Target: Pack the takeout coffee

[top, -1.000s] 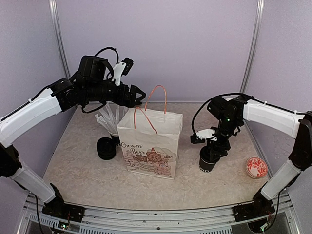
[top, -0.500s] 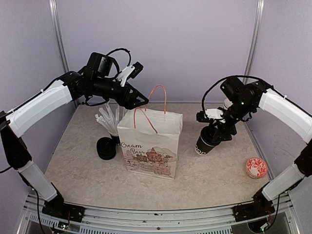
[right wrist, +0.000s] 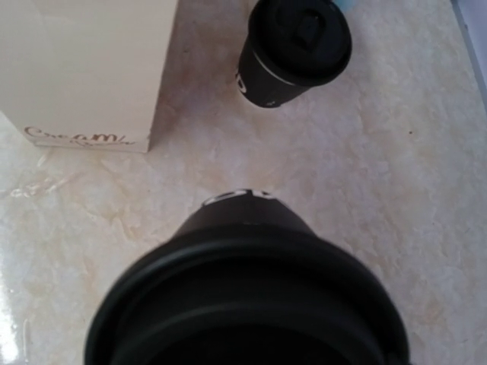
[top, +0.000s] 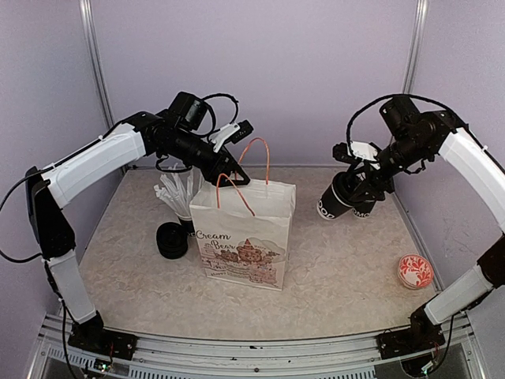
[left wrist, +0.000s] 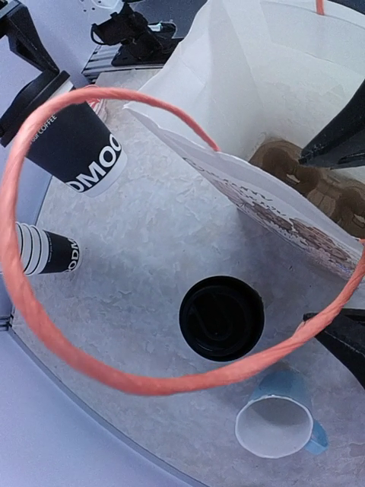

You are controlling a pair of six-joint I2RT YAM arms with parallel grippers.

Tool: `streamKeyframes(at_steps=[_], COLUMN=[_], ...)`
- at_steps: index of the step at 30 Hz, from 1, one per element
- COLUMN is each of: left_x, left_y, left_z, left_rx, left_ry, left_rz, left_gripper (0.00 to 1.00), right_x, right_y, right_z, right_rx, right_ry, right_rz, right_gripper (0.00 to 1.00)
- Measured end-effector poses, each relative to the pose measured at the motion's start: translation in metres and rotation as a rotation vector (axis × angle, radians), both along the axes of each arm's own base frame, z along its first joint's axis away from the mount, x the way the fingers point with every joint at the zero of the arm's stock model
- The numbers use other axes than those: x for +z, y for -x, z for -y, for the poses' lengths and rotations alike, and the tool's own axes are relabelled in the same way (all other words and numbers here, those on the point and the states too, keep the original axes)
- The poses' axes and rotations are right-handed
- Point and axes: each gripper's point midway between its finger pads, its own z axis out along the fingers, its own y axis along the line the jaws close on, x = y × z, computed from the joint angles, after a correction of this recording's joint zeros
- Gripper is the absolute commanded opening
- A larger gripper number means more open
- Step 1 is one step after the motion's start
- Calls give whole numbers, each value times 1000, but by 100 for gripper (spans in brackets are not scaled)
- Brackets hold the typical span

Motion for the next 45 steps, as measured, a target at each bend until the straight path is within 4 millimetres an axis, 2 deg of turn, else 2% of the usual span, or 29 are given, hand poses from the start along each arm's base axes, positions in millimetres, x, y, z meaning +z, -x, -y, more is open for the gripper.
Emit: streamKeyframes(at_steps=[4,8,11,12,15,17,20,22,25,29,35,42,45], left_x=[-6,-10,-10,-10,-5,-2,-1,-1,0,-2,0,1,1], left_y=[3,5,7,9,17,26,38,45,52,57,53,47,46], left_z=[-1,-2,0,1,9,16,27,33,43,51,52,49,48], left_rx=[-14,-23,-26,-28,-43,-56,-66,-62,-56,-47,-19,-3,0], left_ry=[-13,-23,-27,-29,-28,-25,-20,-13,4,17,28,32,32], left_rz=[-4,-10,-6,-8,-11,-19,-39,-58,-74,-93,-93,-91,-91], left_gripper=[34,28,15,10,5,2,0,0,0,0,0,0,0], right_x=[-2,6,22,31,73,109,154,168,172,164,146,151,147], right_y=[1,-4,-12,-15,-25,-27,-13,6,42,70,78,85,93], right_z=[0,-2,-4,-5,-10,-15,-25,-38,-62,-81,-88,-83,-78], right_rx=[2,1,-3,-4,-1,14,74,145,272,373,404,399,400], right_ry=[3,-3,-14,-21,-65,-118,-195,-229,-265,-276,-242,-238,-223], right_rz=[-14,4,49,71,169,248,345,373,349,289,244,264,264], right_gripper=[64,63,63,63,62,62,62,62,62,61,61,62,62])
